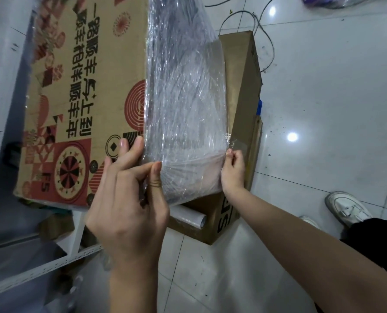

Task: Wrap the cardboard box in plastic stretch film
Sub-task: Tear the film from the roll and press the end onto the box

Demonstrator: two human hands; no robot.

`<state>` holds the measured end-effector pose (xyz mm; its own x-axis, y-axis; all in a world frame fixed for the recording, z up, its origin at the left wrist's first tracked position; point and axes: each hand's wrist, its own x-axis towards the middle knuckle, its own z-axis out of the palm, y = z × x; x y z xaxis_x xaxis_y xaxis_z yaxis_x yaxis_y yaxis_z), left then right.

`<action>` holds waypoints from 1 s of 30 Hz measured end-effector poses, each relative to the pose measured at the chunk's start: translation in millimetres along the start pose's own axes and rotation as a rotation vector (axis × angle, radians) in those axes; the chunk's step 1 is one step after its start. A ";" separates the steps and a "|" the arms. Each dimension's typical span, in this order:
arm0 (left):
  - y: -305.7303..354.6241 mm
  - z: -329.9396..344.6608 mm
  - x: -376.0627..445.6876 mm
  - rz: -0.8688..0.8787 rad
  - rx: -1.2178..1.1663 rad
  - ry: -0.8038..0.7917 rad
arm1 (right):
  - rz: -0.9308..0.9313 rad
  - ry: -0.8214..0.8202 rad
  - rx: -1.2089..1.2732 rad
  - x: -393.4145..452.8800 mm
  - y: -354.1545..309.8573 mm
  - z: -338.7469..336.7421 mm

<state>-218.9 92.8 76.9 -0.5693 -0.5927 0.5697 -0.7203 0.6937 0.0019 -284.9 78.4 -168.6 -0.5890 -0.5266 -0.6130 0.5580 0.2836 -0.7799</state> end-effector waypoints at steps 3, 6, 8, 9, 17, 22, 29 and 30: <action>0.9 -2.2 2.1 0.000 0.008 0.000 | 0.021 -0.045 -0.044 0.1 0.0 0.0; 2.1 -0.7 3.3 -0.002 0.029 0.007 | 0.059 -0.061 -0.093 4.4 -1.7 -0.3; 2.9 0.2 4.2 -0.027 0.033 0.023 | 0.102 -0.093 -0.181 11.8 -4.8 -2.6; 3.3 0.9 3.7 -0.045 0.023 0.023 | 0.122 -0.116 -0.246 16.5 -7.1 -5.2; 19.8 -0.8 17.1 -0.337 -0.166 0.051 | 0.520 -0.114 0.168 45.9 -44.6 -33.0; 58.8 14.5 0.8 0.097 0.178 -0.099 | 0.495 -0.151 0.260 41.1 -40.8 -32.8; 45.2 72.8 -39.1 0.632 0.885 -1.269 | 0.415 -0.298 0.213 37.3 -35.5 -35.8; 44.3 79.5 -42.4 0.719 0.989 -1.295 | 0.412 -0.341 0.224 37.1 -36.3 -35.3</action>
<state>-258.2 116.1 -12.6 -0.4156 -0.5638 -0.7137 0.1183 0.7445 -0.6571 -347.7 76.8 -167.5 -0.0962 -0.6481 -0.7555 0.8333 0.3627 -0.4172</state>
